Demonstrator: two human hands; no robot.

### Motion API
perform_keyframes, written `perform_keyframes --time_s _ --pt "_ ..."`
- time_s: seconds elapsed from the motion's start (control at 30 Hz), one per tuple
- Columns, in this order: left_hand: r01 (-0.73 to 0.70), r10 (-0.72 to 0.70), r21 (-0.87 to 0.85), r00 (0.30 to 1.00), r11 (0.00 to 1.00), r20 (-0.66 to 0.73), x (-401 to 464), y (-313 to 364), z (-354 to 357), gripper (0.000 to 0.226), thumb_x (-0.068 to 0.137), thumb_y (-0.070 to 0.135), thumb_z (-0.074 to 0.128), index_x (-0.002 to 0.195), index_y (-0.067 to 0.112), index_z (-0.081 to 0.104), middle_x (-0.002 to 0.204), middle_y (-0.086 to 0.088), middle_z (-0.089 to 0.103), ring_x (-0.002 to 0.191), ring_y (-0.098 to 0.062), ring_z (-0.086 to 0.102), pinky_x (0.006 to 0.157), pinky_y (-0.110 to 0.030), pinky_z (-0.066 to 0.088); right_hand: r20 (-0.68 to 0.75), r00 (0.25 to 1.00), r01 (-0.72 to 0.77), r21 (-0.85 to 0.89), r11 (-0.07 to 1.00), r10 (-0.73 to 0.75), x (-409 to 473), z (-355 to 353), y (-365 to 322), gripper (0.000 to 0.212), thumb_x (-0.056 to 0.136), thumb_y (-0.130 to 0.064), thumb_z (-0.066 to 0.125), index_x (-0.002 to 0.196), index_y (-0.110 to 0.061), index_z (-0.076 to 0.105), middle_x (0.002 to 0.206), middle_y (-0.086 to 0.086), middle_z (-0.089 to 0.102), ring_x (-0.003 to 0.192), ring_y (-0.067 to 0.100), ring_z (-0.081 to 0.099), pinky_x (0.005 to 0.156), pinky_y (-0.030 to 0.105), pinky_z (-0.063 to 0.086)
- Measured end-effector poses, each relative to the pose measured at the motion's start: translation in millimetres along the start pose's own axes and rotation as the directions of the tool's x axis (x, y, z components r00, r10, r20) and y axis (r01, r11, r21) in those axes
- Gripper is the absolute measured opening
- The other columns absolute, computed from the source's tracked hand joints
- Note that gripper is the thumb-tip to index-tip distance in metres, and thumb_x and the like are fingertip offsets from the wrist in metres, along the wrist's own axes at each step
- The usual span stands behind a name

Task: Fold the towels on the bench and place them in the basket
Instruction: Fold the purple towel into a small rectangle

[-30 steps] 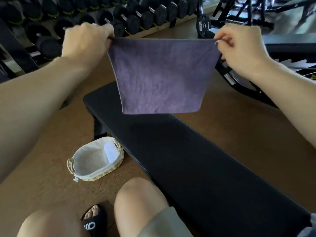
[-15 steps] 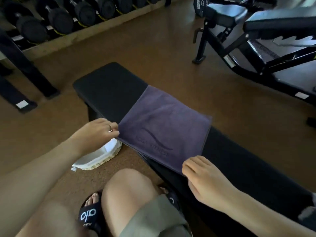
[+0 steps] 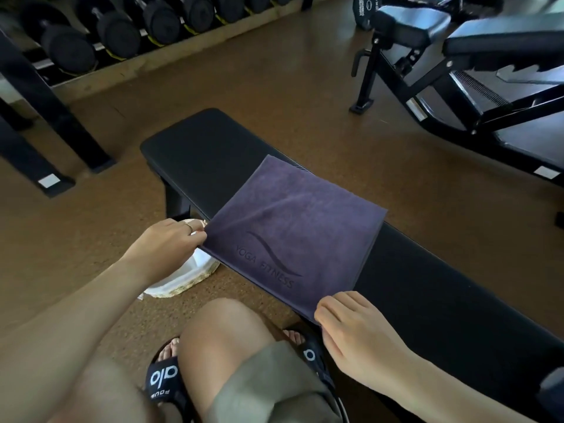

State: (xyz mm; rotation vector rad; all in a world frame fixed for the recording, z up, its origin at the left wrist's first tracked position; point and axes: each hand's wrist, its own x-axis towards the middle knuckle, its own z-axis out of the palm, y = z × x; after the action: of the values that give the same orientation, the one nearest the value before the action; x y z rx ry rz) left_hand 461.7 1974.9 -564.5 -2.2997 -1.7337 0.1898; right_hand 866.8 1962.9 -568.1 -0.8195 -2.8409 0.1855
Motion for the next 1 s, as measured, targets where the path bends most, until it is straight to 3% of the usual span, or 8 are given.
perform_keyframes --time_s 0.1,0.2,0.37,0.47,0.57,0.7,0.87,1.0 --pt "0.137 -0.131 -0.101 0.989 0.985 0.068 -3.3 3.0 2.8 0.026 0.081 -0.002 0.069 0.089 0.021 0.06 0.105 0.005 0.061 0.051 -0.021 0.04 0.043 -0.031 0.04 0.069 0.997 -0.028 0.009 1.0 0.027 4.5 -1.7 -4.4 0.014 0.091 -0.034 0.055 0.094 -0.024 0.065 0.095 -0.007 0.058 0.084 0.014 0.055 0.078 0.031 0.052" --pt "0.351 -0.294 -0.354 0.934 0.867 0.205 -0.3 10.6 0.9 0.035 0.09 0.002 0.05 0.108 0.031 0.059 0.119 0.013 0.055 0.079 -0.016 0.056 0.071 -0.035 0.05 0.107 0.989 -0.112 0.095 0.989 0.102 12.3 -11.6 -4.2 0.032 0.093 -0.056 0.049 0.088 -0.028 0.063 0.088 -0.012 0.054 0.081 0.009 0.05 0.076 0.025 0.044" --pt "0.672 -0.516 -0.705 0.697 0.228 0.497 11.3 23.9 -4.8 0.033 0.097 0.013 0.051 0.124 0.031 0.045 0.116 0.001 0.063 0.092 -0.027 0.068 0.086 -0.046 0.053 0.049 0.983 -0.184 0.177 0.967 0.178 58.1 -16.4 16.6 0.04 0.102 -0.05 0.038 0.122 -0.027 0.064 0.116 -0.012 0.063 0.106 0.006 0.058 0.095 0.027 0.047" --pt "0.744 -0.534 -0.667 0.581 0.041 0.615 24.1 32.3 -9.1 0.047 0.102 0.037 0.05 0.145 0.025 0.037 0.129 -0.005 0.06 0.112 -0.026 0.06 0.089 -0.038 0.045 0.058 0.974 -0.227 0.119 0.967 0.221 104.4 -6.2 37.0 0.051 0.106 -0.044 0.036 0.15 -0.022 0.046 0.151 0.0 0.05 0.14 0.016 0.045 0.114 0.034 0.034" --pt "0.751 -0.497 -0.655 0.538 -0.084 0.681 30.5 34.7 -4.8 0.062 0.099 0.059 0.045 0.15 0.026 0.037 0.142 0.0 0.053 0.133 -0.027 0.05 0.105 -0.036 0.038 0.109 0.975 -0.199 0.03 0.98 0.195 155.2 5.7 55.1 0.057 0.109 -0.042 0.031 0.161 -0.02 0.024 0.168 0.003 0.025 0.155 0.023 0.022 0.124 0.039 0.02" --pt "0.74 -0.482 -0.666 0.552 -0.093 0.68 32.2 32.2 7.9 0.062 0.091 0.065 0.044 0.139 0.025 0.049 0.136 0.0 0.059 0.129 -0.024 0.051 0.114 -0.049 0.036 0.211 0.976 -0.028 -0.097 0.995 0.048 201.5 21.0 70.1 0.058 0.11 -0.043 0.023 0.163 -0.022 0.015 0.171 0.004 0.012 0.158 0.025 0.01 0.127 0.044 0.013" --pt "0.714 -0.527 -0.696 0.622 0.079 0.579 43.5 33.5 12.5 0.026 0.104 0.038 0.049 0.103 0.014 0.058 0.101 -0.003 0.067 0.097 -0.02 0.061 0.086 -0.038 0.048 0.25 0.961 -0.086 -0.129 0.988 0.116 223.4 32.2 95.6 0.059 0.109 -0.05 0.017 0.164 -0.03 0.008 0.172 0.006 0.002 0.158 0.028 0.002 0.127 0.046 0.006" --pt "0.696 -0.517 -0.704 0.658 0.142 0.547 43.9 27.2 15.9 0.02 0.104 0.025 0.05 0.098 0.008 0.056 0.091 -0.006 0.064 0.082 -0.017 0.054 0.07 -0.031 0.041 0.233 0.959 -0.123 -0.163 0.979 0.16 234.2 34.9 115.0 0.06 0.108 -0.053 0.018 0.163 -0.032 0.005 0.172 0.006 0.002 0.158 0.03 0.002 0.126 0.046 0.006"
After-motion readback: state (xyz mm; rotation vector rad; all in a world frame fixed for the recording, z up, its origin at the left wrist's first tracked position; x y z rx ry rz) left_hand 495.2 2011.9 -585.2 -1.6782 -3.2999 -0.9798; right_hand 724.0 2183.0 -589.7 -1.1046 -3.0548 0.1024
